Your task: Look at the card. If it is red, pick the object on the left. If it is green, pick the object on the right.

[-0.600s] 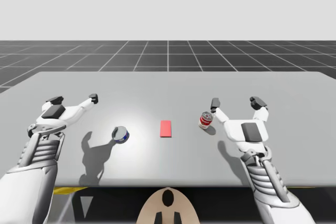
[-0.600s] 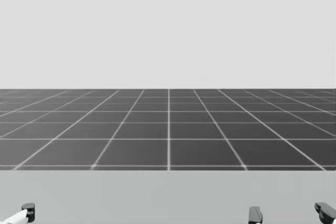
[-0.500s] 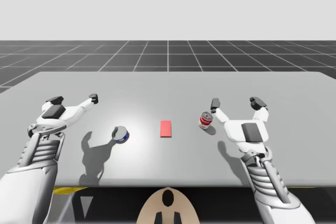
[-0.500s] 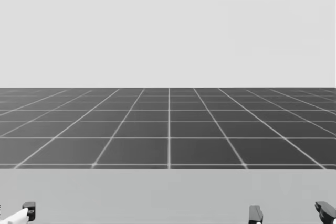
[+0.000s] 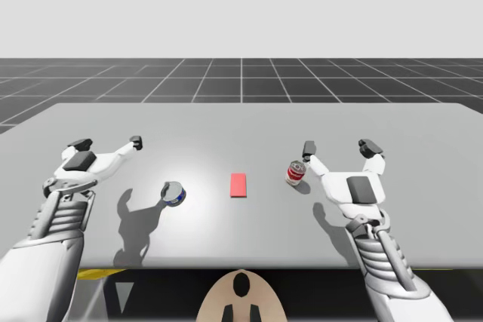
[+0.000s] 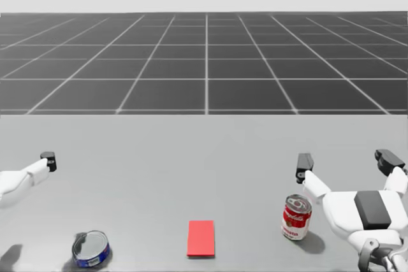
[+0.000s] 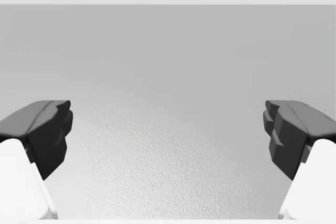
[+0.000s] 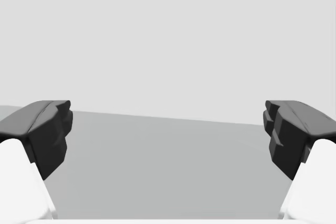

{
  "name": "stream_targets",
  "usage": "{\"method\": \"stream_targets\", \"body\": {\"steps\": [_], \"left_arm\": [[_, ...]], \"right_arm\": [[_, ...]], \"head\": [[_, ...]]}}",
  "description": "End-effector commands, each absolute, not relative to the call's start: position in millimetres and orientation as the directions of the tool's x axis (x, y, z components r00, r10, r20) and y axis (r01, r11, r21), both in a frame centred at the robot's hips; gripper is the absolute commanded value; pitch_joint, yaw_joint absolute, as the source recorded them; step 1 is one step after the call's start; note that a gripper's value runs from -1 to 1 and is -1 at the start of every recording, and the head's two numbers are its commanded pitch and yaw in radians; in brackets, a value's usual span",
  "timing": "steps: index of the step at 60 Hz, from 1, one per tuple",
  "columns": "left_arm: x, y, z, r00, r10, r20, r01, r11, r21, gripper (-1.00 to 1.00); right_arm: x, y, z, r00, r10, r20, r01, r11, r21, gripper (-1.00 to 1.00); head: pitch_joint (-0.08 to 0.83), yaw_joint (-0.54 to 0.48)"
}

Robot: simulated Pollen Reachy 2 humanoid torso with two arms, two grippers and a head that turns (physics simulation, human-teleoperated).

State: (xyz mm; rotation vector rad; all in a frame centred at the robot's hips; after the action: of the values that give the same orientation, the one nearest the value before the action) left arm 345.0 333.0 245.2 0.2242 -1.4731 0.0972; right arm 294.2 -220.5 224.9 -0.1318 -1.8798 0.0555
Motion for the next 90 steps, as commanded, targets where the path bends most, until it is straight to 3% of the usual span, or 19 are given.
{"method": "stream_targets", "body": {"steps": [1, 21, 32, 58, 90], "left_arm": [[345.3, 332.3, 243.9, 0.099, -0.08, 0.992, -0.199, 0.975, 0.098, -1.0], [345.2, 331.9, 244.7, 0.104, -0.072, 0.992, -0.184, 0.979, 0.091, -1.0], [344.8, 331.6, 244.9, 0.105, -0.075, 0.992, -0.184, 0.979, 0.093, -1.0], [344.3, 329.9, 245.1, 0.101, -0.08, 0.992, -0.181, 0.979, 0.097, -1.0], [343.2, 327.4, 244.3, 0.102, -0.084, 0.991, -0.172, 0.98, 0.101, -1.0]], "right_arm": [[294.0, -215.8, 221.9, -0.295, 0.102, 0.95, 0.06, 0.994, -0.088, -1.0], [294.2, -215.6, 220.9, -0.289, 0.103, 0.952, 0.053, 0.994, -0.092, -1.0], [294.3, -215.3, 220.6, -0.289, 0.105, 0.952, 0.051, 0.994, -0.094, -1.0], [294.3, -214.6, 220.2, -0.286, 0.103, 0.953, 0.044, 0.995, -0.094, -1.0], [292.3, -211.5, 220.4, -0.285, 0.094, 0.954, 0.04, 0.996, -0.086, -1.0]], "head": [[0.394, 0.01], [0.59, 0.02], [0.653, 0.01], [0.689, 0.03], [0.711, 0.32]]}}
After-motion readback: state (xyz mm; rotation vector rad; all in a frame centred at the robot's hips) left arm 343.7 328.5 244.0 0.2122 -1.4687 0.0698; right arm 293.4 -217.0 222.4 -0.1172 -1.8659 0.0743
